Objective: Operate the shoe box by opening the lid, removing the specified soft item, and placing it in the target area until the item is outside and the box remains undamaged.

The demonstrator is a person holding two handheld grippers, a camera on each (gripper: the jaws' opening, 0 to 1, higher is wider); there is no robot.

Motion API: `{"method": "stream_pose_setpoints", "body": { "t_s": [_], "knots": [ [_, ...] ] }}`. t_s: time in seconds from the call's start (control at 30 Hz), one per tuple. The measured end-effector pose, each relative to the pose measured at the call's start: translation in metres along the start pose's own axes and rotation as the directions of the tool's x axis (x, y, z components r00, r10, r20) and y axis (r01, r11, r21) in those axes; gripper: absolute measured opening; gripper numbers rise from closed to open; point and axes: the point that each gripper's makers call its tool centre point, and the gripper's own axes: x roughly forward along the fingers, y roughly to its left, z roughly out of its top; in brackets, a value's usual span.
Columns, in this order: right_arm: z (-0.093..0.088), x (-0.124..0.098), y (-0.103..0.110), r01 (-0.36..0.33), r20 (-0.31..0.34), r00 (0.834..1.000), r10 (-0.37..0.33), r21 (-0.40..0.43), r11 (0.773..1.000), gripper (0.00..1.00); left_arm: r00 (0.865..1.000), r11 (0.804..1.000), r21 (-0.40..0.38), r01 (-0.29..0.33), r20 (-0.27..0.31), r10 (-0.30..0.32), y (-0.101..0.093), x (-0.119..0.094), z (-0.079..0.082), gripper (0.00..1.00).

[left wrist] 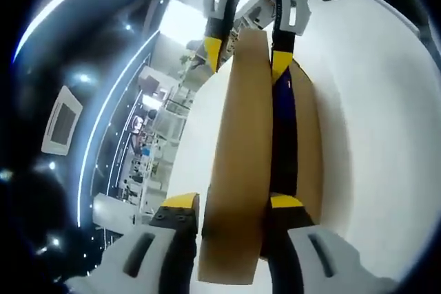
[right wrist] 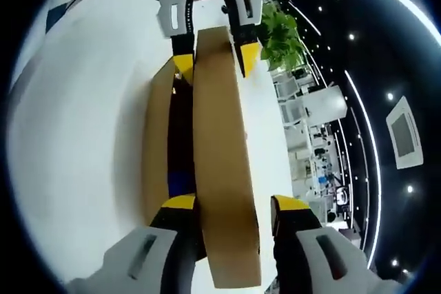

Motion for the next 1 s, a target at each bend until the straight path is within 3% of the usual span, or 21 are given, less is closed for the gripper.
{"method": "stream_pose_setpoints", "body": {
  "t_s": [0.23,0.33,1.0],
  "knots": [
    [-0.029,0.001,-0.006,0.001,-0.054,0.999,-0.002,-0.021,1.000,0.42,1.000,1.000,0.002,-0.013,-0.002,0.013,0.003,-0.003,-0.005,0.35],
    [-0.038,0.001,0.000,-0.016,-0.075,0.997,0.014,-0.034,0.999,0.35,1.000,1.000,0.007,-0.017,-0.003,0.017,0.004,-0.003,-0.006,0.34],
    [-0.021,-0.013,0.007,-0.033,-0.049,0.998,0.032,-0.003,0.999,0.32,1.000,0.997,0.075,0.002,0.013,-0.003,0.008,-0.003,-0.015,0.33]
  ]
}}
